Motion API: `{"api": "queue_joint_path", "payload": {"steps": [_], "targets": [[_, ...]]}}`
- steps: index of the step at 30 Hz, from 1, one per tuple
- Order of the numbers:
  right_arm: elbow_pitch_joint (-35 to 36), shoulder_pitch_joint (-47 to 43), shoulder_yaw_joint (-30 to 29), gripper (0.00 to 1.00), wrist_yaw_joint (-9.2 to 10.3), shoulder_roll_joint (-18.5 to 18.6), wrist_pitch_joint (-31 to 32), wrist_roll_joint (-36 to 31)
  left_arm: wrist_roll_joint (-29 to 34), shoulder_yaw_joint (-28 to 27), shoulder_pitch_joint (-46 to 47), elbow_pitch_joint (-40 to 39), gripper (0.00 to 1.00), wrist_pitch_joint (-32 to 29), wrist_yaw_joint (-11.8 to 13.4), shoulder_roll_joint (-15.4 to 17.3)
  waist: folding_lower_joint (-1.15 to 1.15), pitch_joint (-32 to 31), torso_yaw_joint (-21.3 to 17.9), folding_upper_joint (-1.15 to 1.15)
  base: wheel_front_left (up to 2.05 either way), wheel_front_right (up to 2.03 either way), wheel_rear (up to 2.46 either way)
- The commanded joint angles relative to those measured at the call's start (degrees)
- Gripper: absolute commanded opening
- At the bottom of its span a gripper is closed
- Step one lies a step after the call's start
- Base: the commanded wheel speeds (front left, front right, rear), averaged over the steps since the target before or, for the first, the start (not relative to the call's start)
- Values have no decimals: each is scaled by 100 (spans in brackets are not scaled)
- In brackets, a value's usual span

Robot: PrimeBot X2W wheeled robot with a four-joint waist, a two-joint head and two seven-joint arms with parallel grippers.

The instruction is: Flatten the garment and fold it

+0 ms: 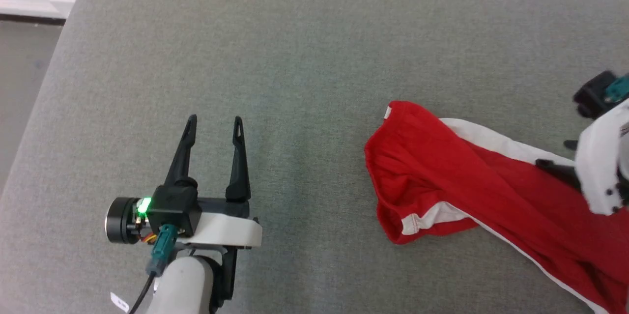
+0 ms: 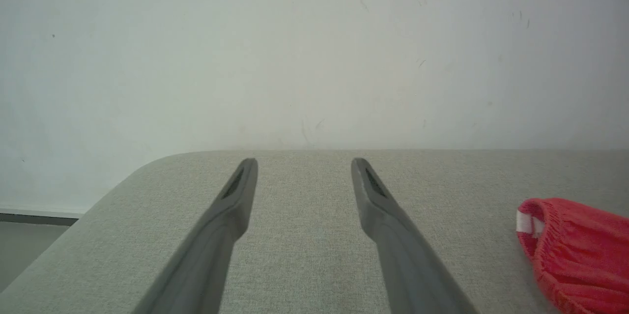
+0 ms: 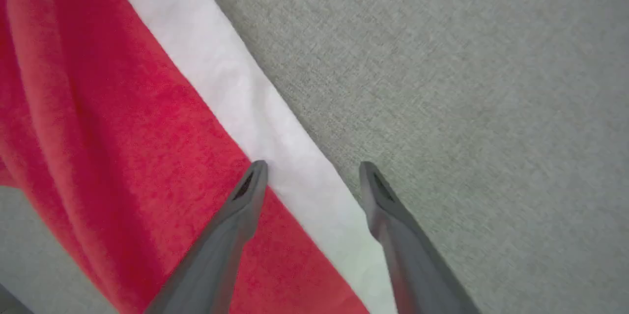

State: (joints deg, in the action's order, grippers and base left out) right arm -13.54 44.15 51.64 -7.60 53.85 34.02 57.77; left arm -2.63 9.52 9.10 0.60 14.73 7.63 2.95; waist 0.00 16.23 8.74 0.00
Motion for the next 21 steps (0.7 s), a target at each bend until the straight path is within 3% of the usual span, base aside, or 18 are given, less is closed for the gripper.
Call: {"api": "queue_joint_path", "payload": {"steps": [1, 6, 7, 8, 17, 21], "targets": [[-348, -46, 146, 100, 11, -288, -105, -174, -40, 12, 134, -21, 100, 27, 4, -7, 0, 204, 186, 0, 0, 0, 0], [-895, -155, 697, 100, 11, -566, -95, -270, -66, 37, 168, 1, 100, 27, 41, -7, 0, 254, 316, 0, 0, 0, 0], [-908, -148, 756, 80, 11, -568, -136, -222, -66, 33, 157, 5, 100, 27, 48, -7, 0, 240, 320, 0, 0, 0, 0], [-880, -123, 792, 0, 11, -561, -194, -172, -64, 20, 139, 12, 100, 27, 54, -7, 0, 210, 313, 0, 0, 0, 0], [-284, 575, 759, 0, 11, -69, -988, -192, -60, -2, 32, 42, 100, 27, 50, -7, 0, 16, 253, 0, 0, 0, 0], [-286, 1051, 588, 0, 11, -24, -1197, -270, -95, 81, 102, 11, 100, 27, 53, -7, 0, 82, 322, 0, 0, 0, 0]]}}
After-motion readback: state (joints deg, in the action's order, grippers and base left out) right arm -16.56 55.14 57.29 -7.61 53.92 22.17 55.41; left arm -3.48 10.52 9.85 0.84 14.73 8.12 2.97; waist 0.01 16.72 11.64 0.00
